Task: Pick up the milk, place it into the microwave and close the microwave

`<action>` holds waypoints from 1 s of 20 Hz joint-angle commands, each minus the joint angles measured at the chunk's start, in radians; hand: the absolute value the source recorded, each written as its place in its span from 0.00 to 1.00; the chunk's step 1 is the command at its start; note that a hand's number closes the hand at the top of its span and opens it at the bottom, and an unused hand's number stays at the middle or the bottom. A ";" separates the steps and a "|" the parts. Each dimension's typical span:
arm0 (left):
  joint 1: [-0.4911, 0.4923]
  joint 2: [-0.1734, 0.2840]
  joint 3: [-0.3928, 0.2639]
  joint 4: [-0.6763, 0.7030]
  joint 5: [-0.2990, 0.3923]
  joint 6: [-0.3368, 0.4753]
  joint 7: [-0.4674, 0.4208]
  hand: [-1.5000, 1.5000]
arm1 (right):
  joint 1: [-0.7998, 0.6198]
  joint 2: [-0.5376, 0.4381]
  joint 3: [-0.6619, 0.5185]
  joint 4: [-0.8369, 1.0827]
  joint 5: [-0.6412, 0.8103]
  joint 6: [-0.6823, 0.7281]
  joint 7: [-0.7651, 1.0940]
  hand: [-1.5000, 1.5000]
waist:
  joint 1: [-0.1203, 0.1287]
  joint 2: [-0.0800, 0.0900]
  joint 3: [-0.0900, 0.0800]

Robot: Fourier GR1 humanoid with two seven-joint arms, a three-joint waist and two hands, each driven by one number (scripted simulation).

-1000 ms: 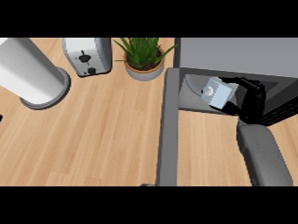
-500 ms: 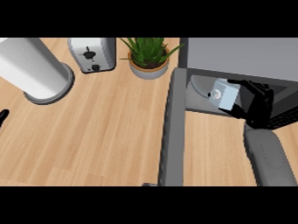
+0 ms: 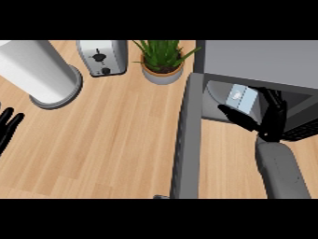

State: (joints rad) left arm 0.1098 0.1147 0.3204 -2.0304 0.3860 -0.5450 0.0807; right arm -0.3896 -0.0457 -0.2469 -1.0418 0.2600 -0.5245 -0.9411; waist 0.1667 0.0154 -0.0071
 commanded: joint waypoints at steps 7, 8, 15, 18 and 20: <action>-0.022 -0.025 -0.053 -0.009 -0.045 0.012 0.008 0.00 | -0.141 -0.001 -0.032 0.208 0.001 0.019 0.245 0.00 | 0.024 0.045 0.008; -0.022 -0.031 -0.055 -0.004 -0.048 0.016 0.008 0.00 | -0.152 -0.015 -0.039 0.219 0.003 0.018 0.248 0.00 | 0.017 0.043 0.007; -0.032 -0.040 -0.076 0.007 -0.076 0.019 0.005 0.00 | -0.190 -0.046 -0.048 0.263 0.009 0.065 0.257 0.00 | -0.007 0.040 0.007; -0.018 -0.054 -0.084 0.007 -0.093 0.015 -0.015 0.00 | -0.201 -0.035 -0.043 0.294 0.005 0.089 0.266 0.00 | -0.009 0.034 0.007; -0.015 -0.064 -0.099 -0.013 -0.091 0.027 0.005 0.00 | -0.213 -0.047 -0.045 0.312 0.003 0.110 0.269 0.00 | -0.011 0.029 0.009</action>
State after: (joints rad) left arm 0.0918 0.0635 0.2368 -2.0339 0.3032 -0.5248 0.0812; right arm -0.4678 -0.0394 -0.2176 -0.8882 0.3061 -0.4651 -0.9268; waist 0.1495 0.0102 -0.0054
